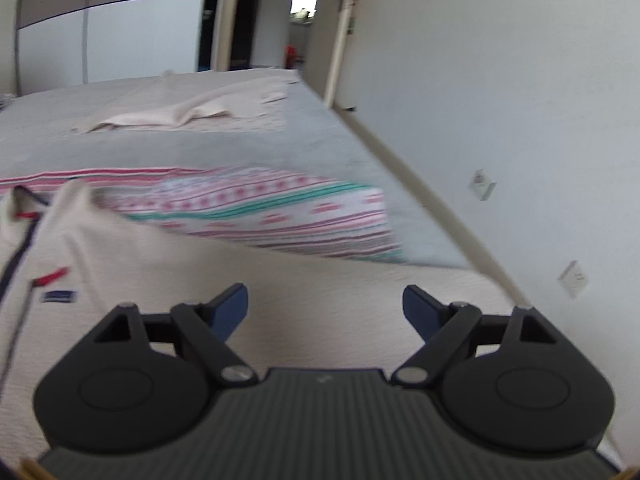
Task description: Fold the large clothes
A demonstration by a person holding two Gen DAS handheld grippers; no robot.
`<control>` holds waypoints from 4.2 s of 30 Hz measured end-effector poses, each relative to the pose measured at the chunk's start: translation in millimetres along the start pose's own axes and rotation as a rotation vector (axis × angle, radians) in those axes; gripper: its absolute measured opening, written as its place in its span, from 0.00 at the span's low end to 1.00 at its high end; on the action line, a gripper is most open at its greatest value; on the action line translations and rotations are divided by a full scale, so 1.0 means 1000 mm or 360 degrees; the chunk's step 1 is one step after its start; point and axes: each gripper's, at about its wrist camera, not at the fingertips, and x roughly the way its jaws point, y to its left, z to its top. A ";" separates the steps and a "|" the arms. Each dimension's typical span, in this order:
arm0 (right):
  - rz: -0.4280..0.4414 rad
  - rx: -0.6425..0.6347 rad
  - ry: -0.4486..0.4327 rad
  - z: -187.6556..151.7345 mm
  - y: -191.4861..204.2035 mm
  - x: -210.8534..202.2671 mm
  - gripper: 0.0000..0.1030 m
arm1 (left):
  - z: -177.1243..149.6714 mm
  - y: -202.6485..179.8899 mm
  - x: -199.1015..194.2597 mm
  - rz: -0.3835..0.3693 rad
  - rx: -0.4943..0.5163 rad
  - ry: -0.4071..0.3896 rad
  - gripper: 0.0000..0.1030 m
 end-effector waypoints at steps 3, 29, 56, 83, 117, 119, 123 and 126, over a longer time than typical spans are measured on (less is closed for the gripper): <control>0.0084 -0.0034 0.0029 -0.006 0.031 -0.012 0.82 | 0.006 0.009 0.030 0.0070 0.0003 0.0112 0.49; 0.0296 -0.0136 0.0102 -0.044 0.076 -0.057 0.90 | -0.061 0.150 -0.049 0.0795 -0.0720 0.0043 1.00; 0.1016 0.0685 0.0519 -0.227 -0.091 -0.180 0.96 | -0.183 0.003 -0.212 -0.1500 -0.0745 0.0565 1.00; 0.1236 0.0926 0.0339 -0.199 -0.088 -0.230 0.10 | -0.173 0.054 -0.295 -0.1487 -0.1078 0.0307 0.17; 0.0896 0.0695 0.0475 -0.205 -0.101 -0.185 0.84 | -0.168 0.023 -0.276 -0.0913 -0.0705 0.0215 1.00; 0.0911 0.0751 0.0461 -0.187 -0.099 -0.165 0.84 | -0.147 0.014 -0.269 -0.0865 -0.0670 0.0151 1.00; 0.0951 0.0902 0.0458 -0.157 -0.096 -0.117 0.84 | -0.104 -0.009 -0.243 -0.0820 -0.0569 0.0081 1.00; 0.0967 0.0998 0.0453 -0.136 -0.092 -0.080 0.84 | -0.071 -0.033 -0.221 -0.0803 -0.0492 0.0047 1.00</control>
